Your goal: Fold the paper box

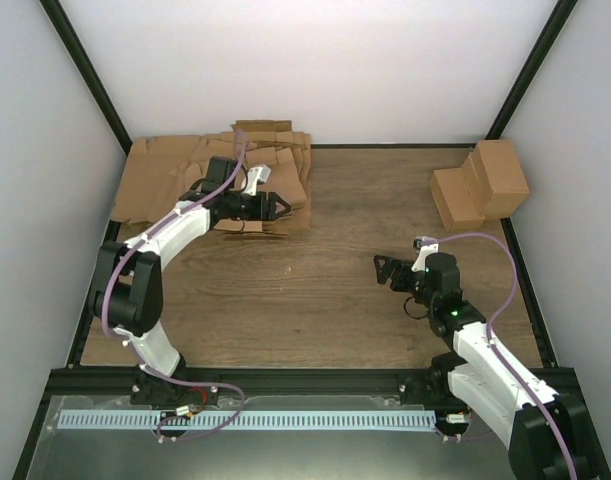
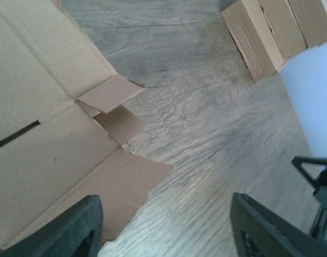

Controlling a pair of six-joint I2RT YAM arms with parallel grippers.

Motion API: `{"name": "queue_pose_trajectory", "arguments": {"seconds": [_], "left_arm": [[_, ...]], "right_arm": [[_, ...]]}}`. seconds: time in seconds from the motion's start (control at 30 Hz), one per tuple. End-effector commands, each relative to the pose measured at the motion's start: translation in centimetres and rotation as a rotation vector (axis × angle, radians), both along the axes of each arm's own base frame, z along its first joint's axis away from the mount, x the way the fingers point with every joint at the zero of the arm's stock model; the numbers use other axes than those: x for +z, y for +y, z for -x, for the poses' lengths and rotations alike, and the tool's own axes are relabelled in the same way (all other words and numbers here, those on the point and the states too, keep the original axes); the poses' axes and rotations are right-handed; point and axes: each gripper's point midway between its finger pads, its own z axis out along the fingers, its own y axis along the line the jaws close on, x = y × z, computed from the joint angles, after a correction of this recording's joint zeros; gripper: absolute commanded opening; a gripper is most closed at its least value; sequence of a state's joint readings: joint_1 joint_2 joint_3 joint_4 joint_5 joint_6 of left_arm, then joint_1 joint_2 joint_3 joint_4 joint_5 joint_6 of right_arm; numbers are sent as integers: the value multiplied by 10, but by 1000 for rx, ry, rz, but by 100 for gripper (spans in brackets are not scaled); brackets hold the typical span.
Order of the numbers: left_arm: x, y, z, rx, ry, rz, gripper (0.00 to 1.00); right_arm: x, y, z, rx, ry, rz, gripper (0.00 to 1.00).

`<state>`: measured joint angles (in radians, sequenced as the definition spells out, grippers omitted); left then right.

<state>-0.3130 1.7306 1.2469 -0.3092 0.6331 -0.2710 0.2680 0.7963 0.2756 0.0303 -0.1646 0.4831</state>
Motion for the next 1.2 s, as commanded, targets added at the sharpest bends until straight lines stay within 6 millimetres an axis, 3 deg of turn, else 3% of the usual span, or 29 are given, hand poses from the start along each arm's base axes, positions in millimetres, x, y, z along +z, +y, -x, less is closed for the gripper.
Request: {"name": "queue_pose_trajectory", "arguments": {"seconds": [0.0,0.17,0.23,0.3,0.37,0.67,0.77,0.97,1.07,1.17], "left_arm": [[9,4,10,-17,-28,-36,61],[8,7,13,-27,-47,-100,56],[5,10,9,-5,-74,-176,62],[4,16,0,33,-117,-266,74],[6,20,-7,57,-164,-342,77],[-4,8,-16,-80,-317,-556,65],[-8,18,-26,-60,-349,-670,66],[-11,24,-43,-62,-345,-759,78],[-25,22,-49,-91,-292,-788,85],[-26,18,-53,-102,-287,-787,86]], "right_arm": [[2,4,0,20,-6,3,100],[1,5,-1,21,-1,5,100],[0,5,-1,22,0,5,100],[1,5,-1,21,-1,4,100],[0,5,-1,22,0,5,100],[0,6,-1,25,1,5,100],[0,6,-1,26,1,4,100],[0,6,-1,29,3,5,100],[-1,7,-1,31,3,5,100],[0,6,-1,30,3,4,100]]}}
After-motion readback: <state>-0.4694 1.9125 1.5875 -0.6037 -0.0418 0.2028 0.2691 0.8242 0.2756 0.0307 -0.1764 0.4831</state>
